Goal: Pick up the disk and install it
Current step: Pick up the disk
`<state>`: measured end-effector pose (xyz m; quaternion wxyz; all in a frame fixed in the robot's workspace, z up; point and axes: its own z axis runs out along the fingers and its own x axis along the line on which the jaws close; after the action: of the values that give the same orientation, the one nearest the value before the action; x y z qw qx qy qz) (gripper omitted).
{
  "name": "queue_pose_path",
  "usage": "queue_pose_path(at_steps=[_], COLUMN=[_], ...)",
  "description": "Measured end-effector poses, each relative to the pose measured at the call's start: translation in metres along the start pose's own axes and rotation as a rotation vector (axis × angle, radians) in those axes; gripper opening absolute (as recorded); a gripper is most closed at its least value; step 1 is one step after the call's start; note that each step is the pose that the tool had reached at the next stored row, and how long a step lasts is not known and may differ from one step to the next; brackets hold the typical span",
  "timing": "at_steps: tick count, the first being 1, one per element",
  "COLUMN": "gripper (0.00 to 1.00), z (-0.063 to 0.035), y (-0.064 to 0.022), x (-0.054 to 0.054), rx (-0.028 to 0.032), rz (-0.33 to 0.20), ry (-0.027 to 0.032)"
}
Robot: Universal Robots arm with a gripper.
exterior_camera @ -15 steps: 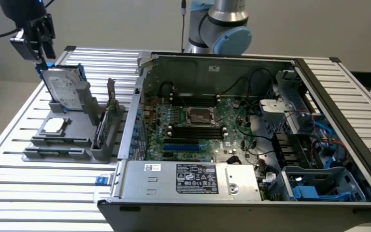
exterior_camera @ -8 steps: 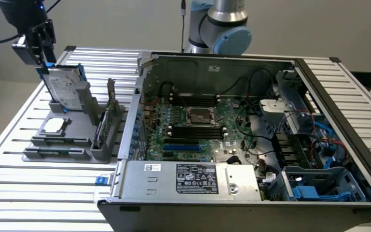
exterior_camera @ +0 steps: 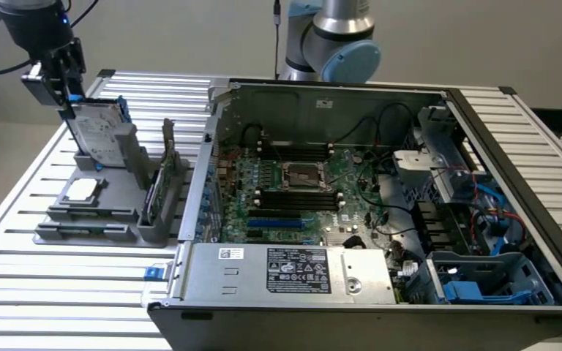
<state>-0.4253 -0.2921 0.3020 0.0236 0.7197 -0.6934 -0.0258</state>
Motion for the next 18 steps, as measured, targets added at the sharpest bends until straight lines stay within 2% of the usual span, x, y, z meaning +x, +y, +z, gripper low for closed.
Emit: queue_pose_path(at_steps=[3,5,9,12,15,16,18], gripper=[0.56,0.56,0.56,0.56,0.56,0.56,0.56], z=[0.0044,0.007,0.0105,0.0127,0.0153,0.016,0.017], y=[0.0005,0.0013,0.0043,0.0061,0.0067,0.0067,0.0068], x=[-0.003,-0.006,-0.009,-0.009,-0.009,-0.009,-0.009], rx=[0.0048,0.0085,0.0145,0.0264,0.0429,0.0465,0.0488], rz=[-0.002,-0.002,-0.001,0.0,0.001,0.001,0.001], ry=[0.0068,0.0137,0.0359,0.0505,0.0532,0.0532,0.0532])
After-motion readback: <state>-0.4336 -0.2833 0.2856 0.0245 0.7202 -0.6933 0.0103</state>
